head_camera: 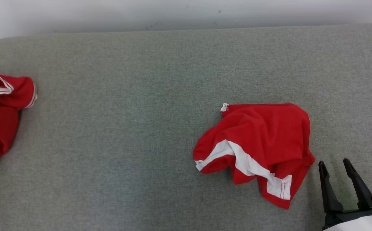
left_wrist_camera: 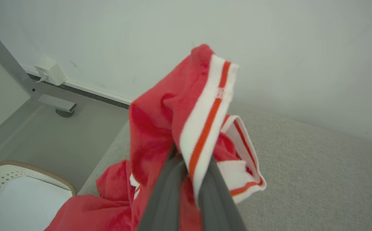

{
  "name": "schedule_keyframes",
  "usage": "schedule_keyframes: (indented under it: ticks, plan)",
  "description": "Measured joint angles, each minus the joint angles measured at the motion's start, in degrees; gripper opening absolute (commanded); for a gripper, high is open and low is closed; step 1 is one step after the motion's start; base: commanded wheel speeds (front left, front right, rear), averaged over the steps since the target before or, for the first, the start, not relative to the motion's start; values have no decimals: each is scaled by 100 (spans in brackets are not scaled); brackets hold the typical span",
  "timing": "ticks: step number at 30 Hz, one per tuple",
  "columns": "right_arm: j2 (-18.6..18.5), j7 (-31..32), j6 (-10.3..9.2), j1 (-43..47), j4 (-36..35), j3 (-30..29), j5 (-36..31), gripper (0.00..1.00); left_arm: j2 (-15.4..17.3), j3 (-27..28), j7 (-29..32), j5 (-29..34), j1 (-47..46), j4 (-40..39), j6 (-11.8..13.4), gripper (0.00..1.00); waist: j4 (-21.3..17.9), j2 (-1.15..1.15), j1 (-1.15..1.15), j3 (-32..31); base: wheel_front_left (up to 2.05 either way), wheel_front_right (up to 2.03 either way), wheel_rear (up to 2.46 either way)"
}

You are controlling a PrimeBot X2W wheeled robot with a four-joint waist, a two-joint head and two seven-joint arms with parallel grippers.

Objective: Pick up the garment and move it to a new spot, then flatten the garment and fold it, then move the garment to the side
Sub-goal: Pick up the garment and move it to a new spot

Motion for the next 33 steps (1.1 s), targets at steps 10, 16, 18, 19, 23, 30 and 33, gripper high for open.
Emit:
schedule_keyframes:
  ticks: [10,16,18,19,23,30,33]
  plan:
    - [52,1,0,16,145,16,-18,100,-396,-148,-67,-81,130,730,-208,100,-50,0,0,-323,0,0,0]
    - [56,1,0,249,180,-9,3,100,-397,-240,-449,-8,373,495,-331,100,-49,0,0,-791,0,0,0]
    - [52,0,0,350,179,-49,9,100,-416,-294,-572,45,501,277,-354,100,-39,0,-1,-976,0,0,0]
    - [47,0,0,401,178,-65,10,100,-435,-315,-612,47,577,142,-355,100,-32,0,-1,-1068,0,0,0]
    - [19,0,0,593,148,-152,21,100,-541,-398,-862,143,970,-605,-231,100,2,0,-1,-1432,0,0,0]
    - [-47,1,0,791,-36,-258,13,100,-780,-453,-1474,303,2016,-2364,270,100,100,0,-1,-1844,0,0,0]
    - [-70,0,0,849,-137,-303,-9,100,-940,-502,-1707,376,2523,-2986,553,100,153,0,-1,-1895,0,0,0]
